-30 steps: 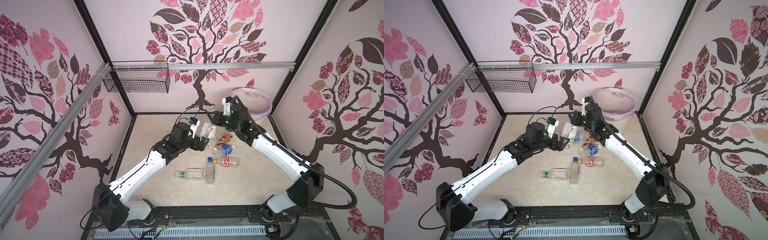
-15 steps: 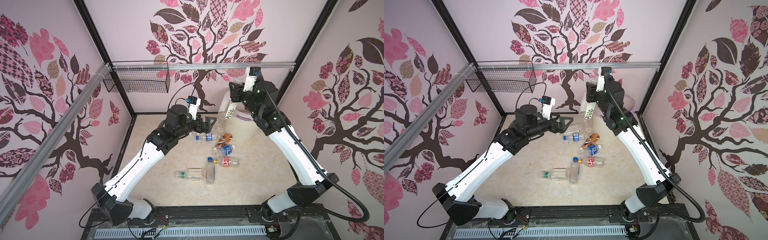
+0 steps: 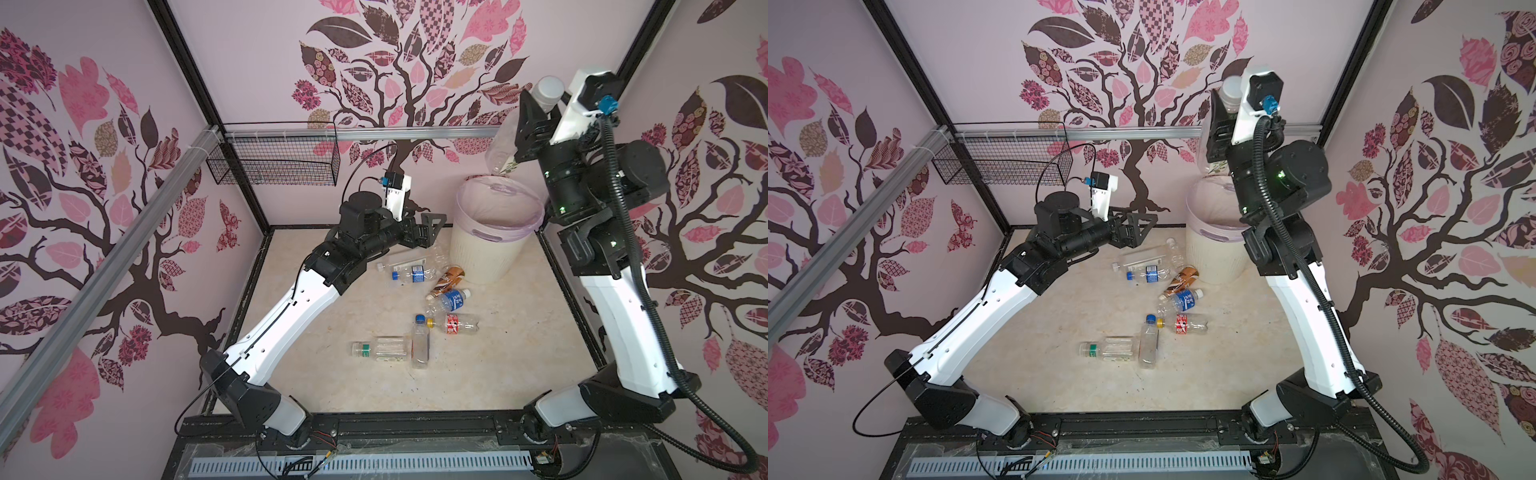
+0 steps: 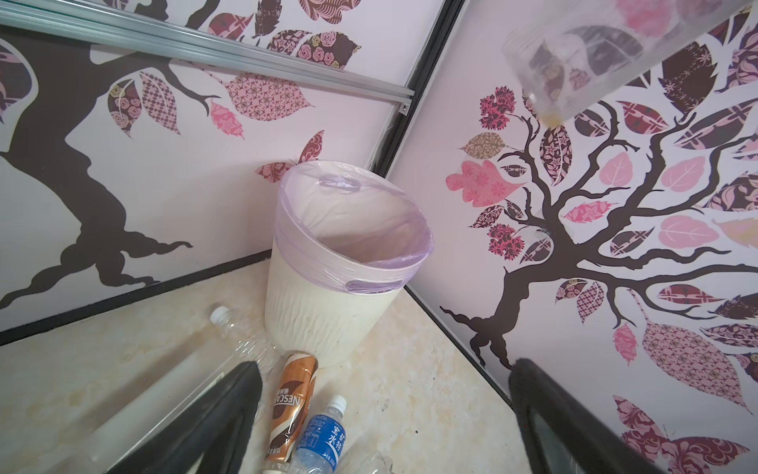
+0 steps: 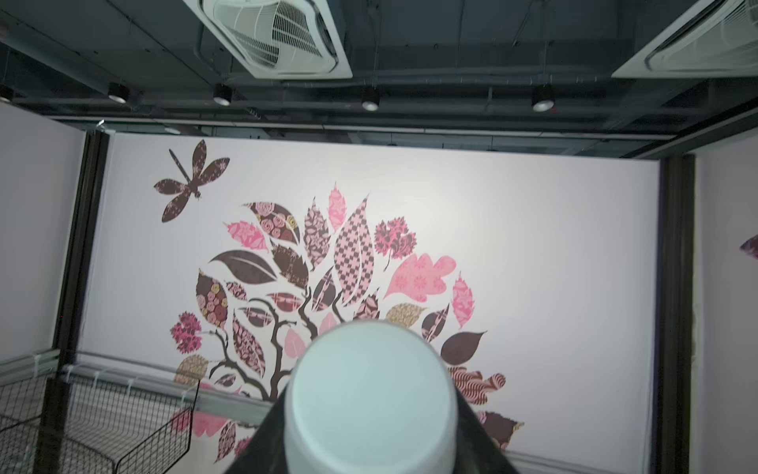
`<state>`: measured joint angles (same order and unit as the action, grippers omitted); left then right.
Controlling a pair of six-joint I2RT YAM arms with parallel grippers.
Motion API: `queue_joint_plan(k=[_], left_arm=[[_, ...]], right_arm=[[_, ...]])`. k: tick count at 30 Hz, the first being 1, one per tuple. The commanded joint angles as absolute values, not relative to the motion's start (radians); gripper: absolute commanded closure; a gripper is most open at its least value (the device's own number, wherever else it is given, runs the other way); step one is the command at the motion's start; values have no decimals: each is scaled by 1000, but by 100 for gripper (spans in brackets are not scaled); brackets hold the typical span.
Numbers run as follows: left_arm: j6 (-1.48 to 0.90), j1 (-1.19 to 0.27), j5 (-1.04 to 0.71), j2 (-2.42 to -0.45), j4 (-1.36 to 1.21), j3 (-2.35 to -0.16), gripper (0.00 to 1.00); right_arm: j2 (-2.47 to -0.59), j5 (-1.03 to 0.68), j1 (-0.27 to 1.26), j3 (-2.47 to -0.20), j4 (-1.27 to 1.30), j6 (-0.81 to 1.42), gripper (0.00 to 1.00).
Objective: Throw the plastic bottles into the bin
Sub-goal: 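Carry the green-labelled bottle over the bin with the right gripper and release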
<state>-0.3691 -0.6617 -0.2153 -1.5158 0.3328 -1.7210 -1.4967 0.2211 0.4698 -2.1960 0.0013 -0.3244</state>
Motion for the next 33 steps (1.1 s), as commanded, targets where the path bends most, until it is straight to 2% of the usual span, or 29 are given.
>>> queue_joint_plan(k=[1, 6, 7, 8, 11, 13, 14, 15, 33], left_arm=[[-353, -667, -203, -1509, 323, -1753, 2], [-328, -667, -196, -1496, 362, -1738, 2], [-324, -666, -195, -1491, 370, -1734, 2], [-321, -666, -195, -1486, 377, -1729, 2], [-313, -666, -201, -1463, 387, -1699, 2], [-308, -666, -202, -1443, 395, -1674, 2], [-308, -667, -201, -1435, 399, -1665, 2], [-307, -666, -200, -1427, 402, -1656, 2], [-314, -661, -181, -1345, 520, -1582, 2]], right_arm=[[-1542, 254, 472, -2224, 33, -392, 76], [-1605, 348, 395, -2100, 29, -305, 76], [-1625, 366, 363, -2079, 7, -244, 70], [-1642, 386, 339, -2064, -12, -197, 56], [-1732, 488, 304, -2120, -167, -112, 44], [-1806, 538, 303, -2236, -307, -79, 14], [-1829, 534, 304, -2291, -366, -64, 5], [-1844, 519, 304, -2341, -412, -40, 1], [-1800, 456, 337, -2327, -445, 80, 0]])
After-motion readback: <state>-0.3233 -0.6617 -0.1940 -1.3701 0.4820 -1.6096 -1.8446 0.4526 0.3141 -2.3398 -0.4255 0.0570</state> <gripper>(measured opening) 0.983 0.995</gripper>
